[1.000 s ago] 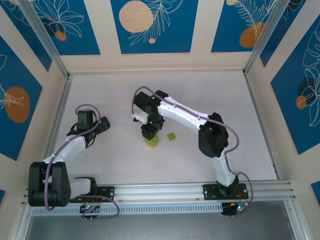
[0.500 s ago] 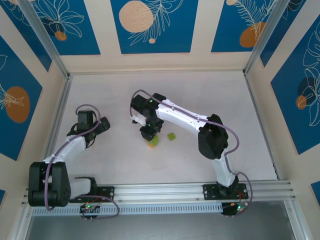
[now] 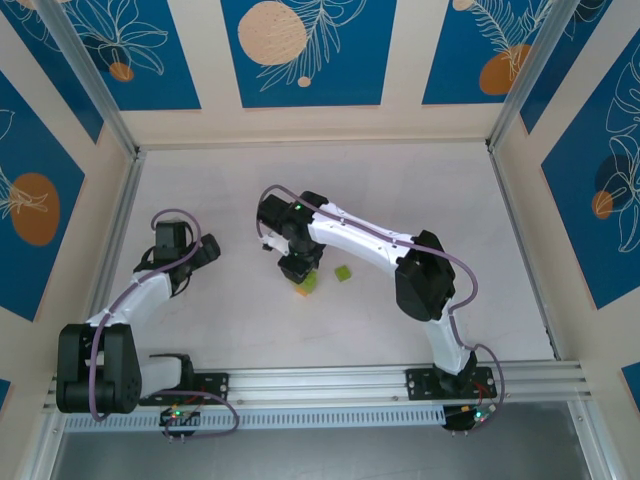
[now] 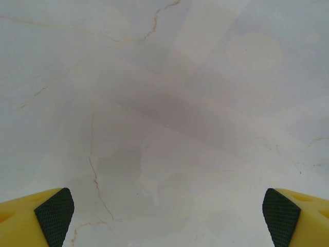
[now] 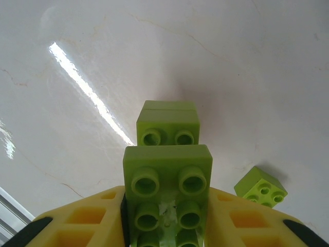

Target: Assemble a carrot with lego

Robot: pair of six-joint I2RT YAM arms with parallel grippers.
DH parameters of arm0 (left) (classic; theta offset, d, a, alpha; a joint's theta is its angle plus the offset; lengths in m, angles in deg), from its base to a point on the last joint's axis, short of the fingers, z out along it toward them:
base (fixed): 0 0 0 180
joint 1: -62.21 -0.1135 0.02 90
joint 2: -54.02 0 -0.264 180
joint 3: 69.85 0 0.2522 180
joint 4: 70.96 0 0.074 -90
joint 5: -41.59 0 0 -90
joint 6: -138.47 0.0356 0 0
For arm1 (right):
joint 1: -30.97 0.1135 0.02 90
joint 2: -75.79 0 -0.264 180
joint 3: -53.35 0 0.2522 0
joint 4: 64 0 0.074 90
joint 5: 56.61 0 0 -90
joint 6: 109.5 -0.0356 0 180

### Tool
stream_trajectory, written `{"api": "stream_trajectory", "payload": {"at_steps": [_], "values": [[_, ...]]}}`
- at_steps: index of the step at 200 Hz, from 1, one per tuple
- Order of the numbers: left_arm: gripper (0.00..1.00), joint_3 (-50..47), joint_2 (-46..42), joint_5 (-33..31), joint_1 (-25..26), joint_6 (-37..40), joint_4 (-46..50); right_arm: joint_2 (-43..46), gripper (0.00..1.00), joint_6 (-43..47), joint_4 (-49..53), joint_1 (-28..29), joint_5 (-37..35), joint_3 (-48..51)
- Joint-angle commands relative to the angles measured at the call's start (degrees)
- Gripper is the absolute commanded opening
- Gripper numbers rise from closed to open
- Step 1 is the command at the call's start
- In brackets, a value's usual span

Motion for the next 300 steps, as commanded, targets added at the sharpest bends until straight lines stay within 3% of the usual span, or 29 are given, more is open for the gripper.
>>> {"api": "stream_trajectory", "payload": {"at_steps": [1, 74, 221, 300], "values": [[0.97, -0.7, -0.6, -0.1, -0.9, -0.7, -0.2, -5.2, 0.37, -0.8, 6.4, 1.1, 1.9, 3.3], [0.97, -0.6, -0.6, 0.1, -1.0, -0.7, -0.2, -3.0, 0.38, -0.5, 8.2, 0.3, 3.4, -2.4], [0.97, -0.4, -0.7, 0.0, -1.0, -0.6, 0.0, -2.2, 0.38, -1.5, 4.8, -1.4, 7.2, -4.2], [0.97, -0.4, -0.5, -0.2, -0.9, -0.7, -0.2, 0.4, 0.38, -2.4, 5.5, -3.5, 5.2, -7.7]]}}
